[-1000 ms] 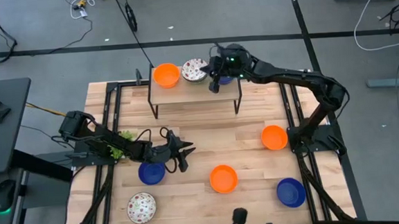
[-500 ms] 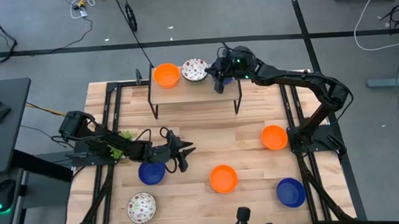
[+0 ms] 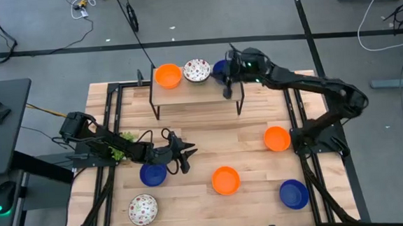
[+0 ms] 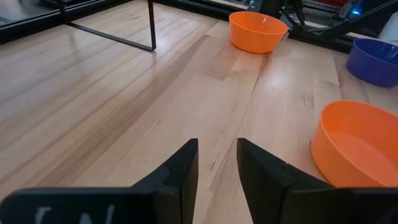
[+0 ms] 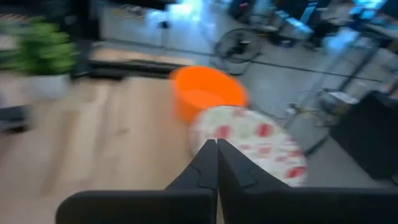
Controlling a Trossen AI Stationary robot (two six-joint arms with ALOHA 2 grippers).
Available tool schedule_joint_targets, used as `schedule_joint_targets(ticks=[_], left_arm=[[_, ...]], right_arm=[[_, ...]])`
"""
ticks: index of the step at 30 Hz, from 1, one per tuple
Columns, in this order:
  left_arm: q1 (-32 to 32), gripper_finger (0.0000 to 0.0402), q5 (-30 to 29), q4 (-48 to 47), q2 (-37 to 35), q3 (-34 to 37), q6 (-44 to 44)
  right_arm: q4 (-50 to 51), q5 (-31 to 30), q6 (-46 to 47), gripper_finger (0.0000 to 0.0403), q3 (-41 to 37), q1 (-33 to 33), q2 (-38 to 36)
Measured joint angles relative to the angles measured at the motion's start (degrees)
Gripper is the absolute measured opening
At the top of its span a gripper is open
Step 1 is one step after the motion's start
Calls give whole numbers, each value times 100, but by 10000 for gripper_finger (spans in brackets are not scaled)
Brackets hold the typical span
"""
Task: Pick & Place Mini bowls
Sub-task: Stack the orange bowl on top of the other orange bowl on the shelf
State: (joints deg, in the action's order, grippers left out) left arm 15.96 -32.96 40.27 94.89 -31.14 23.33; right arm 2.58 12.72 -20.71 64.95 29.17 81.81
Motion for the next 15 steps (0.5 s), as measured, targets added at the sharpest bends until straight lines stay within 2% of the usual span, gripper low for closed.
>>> schedule_joint_targets(ticks=[3, 6, 11, 15], left_arm=[[-2, 114, -1, 0, 0, 0, -2], [-2, 114, 4, 5, 0, 0, -34], [90, 114, 120, 198, 0, 0, -321], [211, 114, 662, 652, 0, -156, -965]], right_arm=[[701, -11, -99, 1, -19, -591, -441], [961, -21, -78, 1, -411, -1308, -917], [835, -176, 180, 1, -1611, -2565, -1803], [190, -314, 543, 1, -2758, -3350, -2320]])
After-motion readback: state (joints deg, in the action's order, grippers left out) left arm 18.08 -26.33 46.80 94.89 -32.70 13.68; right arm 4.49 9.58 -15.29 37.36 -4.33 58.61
